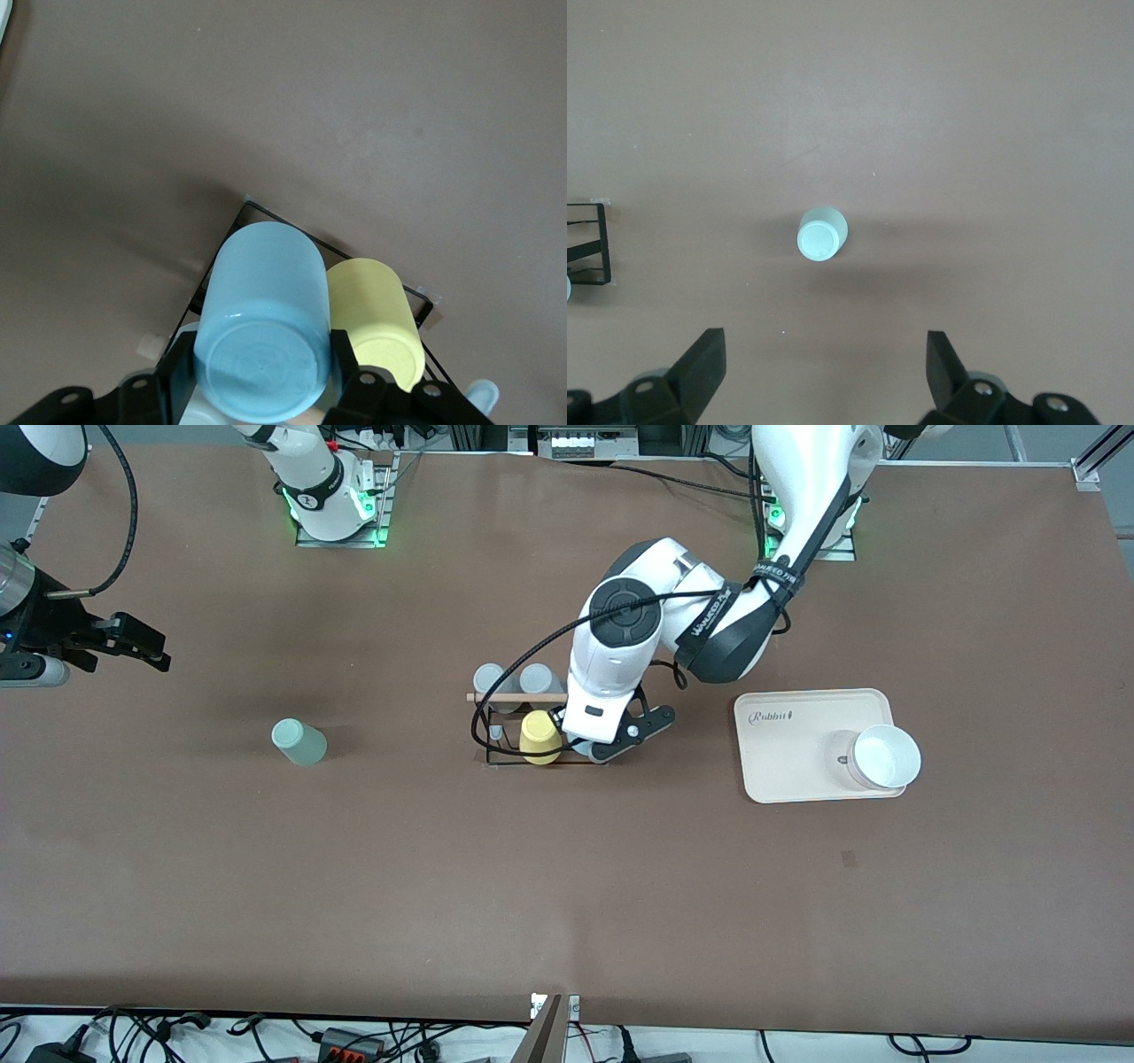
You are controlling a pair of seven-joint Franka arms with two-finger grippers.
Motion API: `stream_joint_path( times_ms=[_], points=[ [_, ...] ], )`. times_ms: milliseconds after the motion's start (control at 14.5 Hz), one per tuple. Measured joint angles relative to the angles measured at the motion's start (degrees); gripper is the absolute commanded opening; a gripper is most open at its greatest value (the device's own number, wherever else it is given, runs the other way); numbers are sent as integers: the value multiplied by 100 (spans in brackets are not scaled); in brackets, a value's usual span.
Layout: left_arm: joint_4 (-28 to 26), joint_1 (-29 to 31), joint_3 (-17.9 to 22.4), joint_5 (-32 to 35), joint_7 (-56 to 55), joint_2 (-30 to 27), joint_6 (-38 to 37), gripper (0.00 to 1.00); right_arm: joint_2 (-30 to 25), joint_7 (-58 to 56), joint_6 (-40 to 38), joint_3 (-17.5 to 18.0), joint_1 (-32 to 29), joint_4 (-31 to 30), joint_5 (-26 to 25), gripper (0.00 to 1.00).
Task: Hang scattered cups on rack with three cups
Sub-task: 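Lower the light-blue cup onto the rack peg beside the yellow cup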
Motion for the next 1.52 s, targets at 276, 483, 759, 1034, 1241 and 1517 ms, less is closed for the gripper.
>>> stream_joint_path(
  times_ms=[276, 483, 759, 1034, 1241, 1517],
  points=[
    [2, -43, 3, 42, -6, 171, 14, 33, 3, 0, 2, 0, 0, 0, 0, 100],
    [2, -73, 4, 75, -29, 255, 169, 33, 26, 0, 6, 0, 0, 0, 0, 100],
    [-35, -75, 7, 169, -34, 339, 342, 33, 78, 0, 17, 0, 0, 0, 0, 100],
    [-92, -88, 7, 252, -39, 402, 412, 44, 85, 0, 24, 0, 3, 0, 0, 100],
    [-93, -90, 8, 257, -41, 401, 413, 80, 85, 0, 64, 4, 22, 0, 0, 100],
    [-91, -79, 32, 258, -46, 393, 425, 90, 85, 0, 64, 5, 23, 0, 0, 100]
  ],
)
